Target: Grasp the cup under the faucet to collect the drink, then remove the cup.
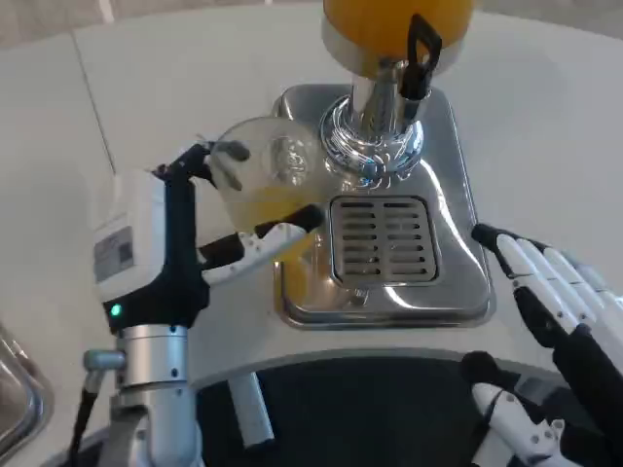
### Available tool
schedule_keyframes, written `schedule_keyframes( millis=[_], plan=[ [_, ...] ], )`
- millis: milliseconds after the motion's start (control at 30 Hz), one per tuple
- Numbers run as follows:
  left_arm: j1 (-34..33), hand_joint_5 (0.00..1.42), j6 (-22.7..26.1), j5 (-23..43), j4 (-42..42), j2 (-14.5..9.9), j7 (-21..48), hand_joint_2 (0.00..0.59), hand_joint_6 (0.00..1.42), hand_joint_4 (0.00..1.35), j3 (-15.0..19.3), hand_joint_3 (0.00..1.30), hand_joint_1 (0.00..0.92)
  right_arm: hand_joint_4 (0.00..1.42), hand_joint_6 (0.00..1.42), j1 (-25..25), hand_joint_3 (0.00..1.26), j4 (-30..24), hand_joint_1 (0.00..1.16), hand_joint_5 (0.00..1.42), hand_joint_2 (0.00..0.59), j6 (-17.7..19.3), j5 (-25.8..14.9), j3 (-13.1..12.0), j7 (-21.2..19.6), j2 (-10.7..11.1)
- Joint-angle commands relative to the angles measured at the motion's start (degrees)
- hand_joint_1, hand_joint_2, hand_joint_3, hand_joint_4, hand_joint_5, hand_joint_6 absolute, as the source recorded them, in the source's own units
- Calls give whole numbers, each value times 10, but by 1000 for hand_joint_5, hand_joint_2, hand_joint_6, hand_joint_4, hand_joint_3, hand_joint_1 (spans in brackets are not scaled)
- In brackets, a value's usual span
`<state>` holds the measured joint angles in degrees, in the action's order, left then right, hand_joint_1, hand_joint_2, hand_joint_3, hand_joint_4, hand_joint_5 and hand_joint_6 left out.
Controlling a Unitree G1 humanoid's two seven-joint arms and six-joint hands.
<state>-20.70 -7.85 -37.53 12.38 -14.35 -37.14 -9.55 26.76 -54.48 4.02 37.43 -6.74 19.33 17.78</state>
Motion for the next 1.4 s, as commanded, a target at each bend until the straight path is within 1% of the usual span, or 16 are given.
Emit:
schedule_keyframes(
  millis=[33,233,433,733,967,1233,1400],
  plan=[
    [36,1424,-33,-1,-60,-13,11,0,1424,1173,7,1068,626,0,0,10,0,-2,188,0,526,39,27,-12,-10,17],
    [65,1424,-44,-1,-94,-18,23,0,1424,1173,15,1072,628,0,0,24,0,6,193,0,530,68,48,-27,-19,15],
    [97,1424,-59,2,-129,-27,33,0,1424,1173,34,1072,631,0,0,44,0,18,201,0,530,92,65,-38,-32,13],
    [150,1424,-76,6,-195,-29,52,0,1424,1184,55,1073,636,0,0,38,0,23,199,0,533,127,85,-52,-39,22],
    [201,1424,-98,5,-234,-28,70,0,1424,1186,58,1073,630,0,0,48,0,36,198,0,532,157,90,-61,-63,21],
    [241,1424,-120,-4,-278,-24,77,0,1424,1186,62,1073,629,0,0,51,0,39,197,0,533,168,90,-66,-74,16],
    [279,1424,-135,-5,-305,-24,83,0,1424,1186,70,1073,628,0,0,55,0,37,197,0,532,181,75,-77,-72,26]
  ],
)
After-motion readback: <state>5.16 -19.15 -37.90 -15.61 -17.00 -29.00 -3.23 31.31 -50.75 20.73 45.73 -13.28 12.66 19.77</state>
